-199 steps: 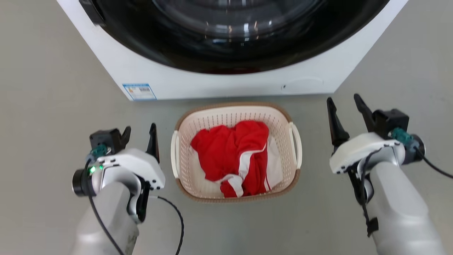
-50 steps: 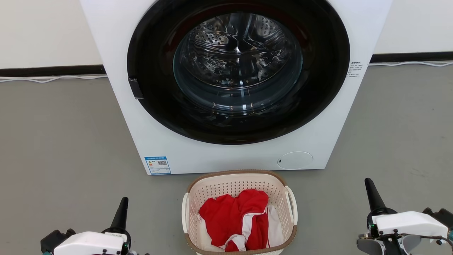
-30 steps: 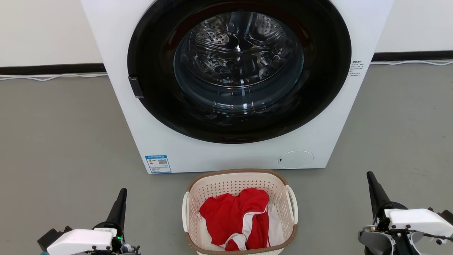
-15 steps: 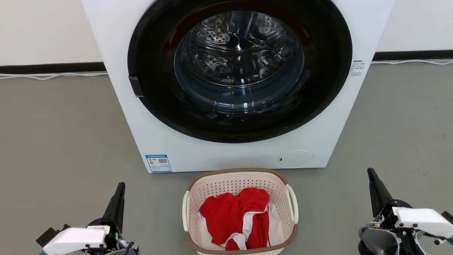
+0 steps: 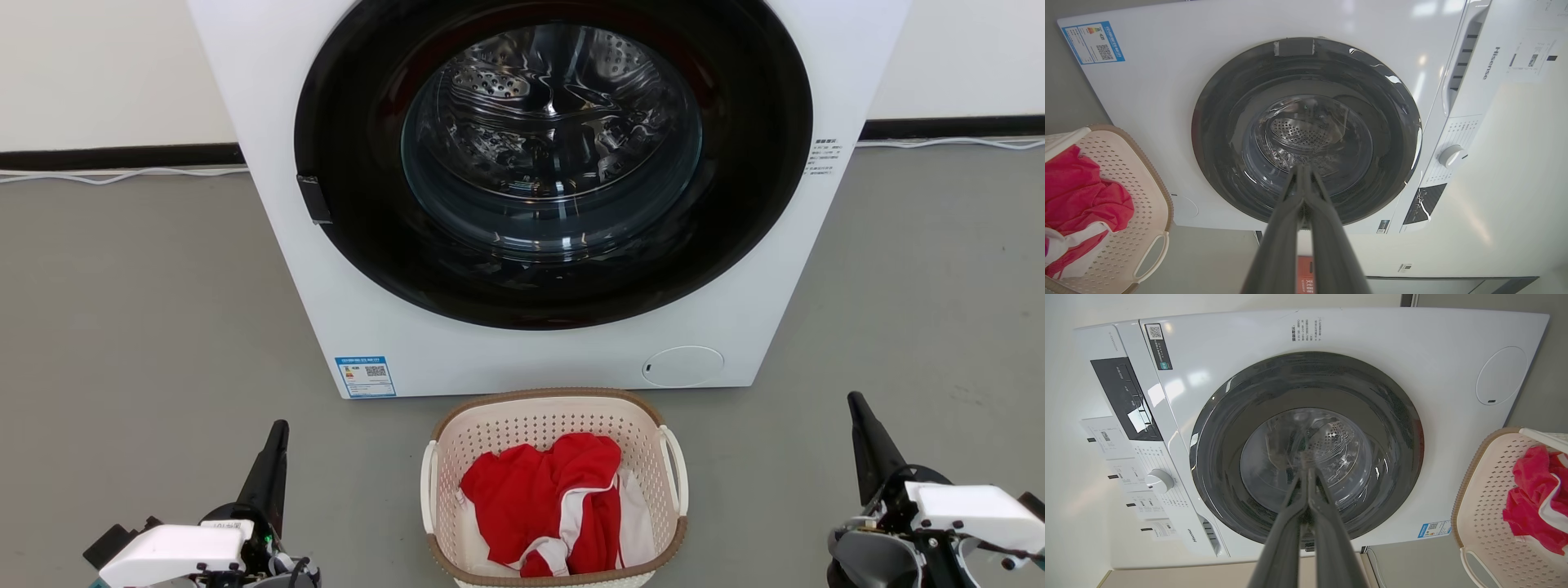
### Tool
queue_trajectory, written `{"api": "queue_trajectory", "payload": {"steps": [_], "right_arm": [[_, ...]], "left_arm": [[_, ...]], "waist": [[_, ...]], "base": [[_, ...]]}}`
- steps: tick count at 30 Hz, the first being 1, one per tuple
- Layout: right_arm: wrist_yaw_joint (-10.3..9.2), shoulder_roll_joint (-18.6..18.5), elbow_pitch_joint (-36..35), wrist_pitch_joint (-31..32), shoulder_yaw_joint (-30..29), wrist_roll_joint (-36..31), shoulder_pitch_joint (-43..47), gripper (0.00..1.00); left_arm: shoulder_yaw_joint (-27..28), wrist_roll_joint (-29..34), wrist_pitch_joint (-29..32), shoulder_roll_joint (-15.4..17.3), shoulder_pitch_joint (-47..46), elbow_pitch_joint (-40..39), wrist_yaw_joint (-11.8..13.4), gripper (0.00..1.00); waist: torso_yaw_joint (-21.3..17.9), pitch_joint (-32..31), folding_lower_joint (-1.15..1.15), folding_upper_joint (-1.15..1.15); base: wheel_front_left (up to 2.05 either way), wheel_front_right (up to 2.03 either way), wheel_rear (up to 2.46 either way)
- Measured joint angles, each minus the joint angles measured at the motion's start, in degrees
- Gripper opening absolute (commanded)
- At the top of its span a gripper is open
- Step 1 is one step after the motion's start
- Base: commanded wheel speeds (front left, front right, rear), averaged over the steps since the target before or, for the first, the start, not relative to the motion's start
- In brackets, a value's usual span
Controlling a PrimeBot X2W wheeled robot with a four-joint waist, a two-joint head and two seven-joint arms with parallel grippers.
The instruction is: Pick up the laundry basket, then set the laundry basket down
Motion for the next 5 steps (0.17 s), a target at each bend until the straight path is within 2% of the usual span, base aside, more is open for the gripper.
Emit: {"api": "queue_trajectory", "payload": {"steps": [5], "right_arm": [[0.00,0.0,0.0,0.0,0.0,0.0,0.5,0.00]], "left_arm": [[0.0,0.0,0.0,0.0,0.0,0.0,0.0,0.00]], "waist": [[0.0,0.0,0.00,0.00]], "base": [[0.00,0.00,0.00]]}}
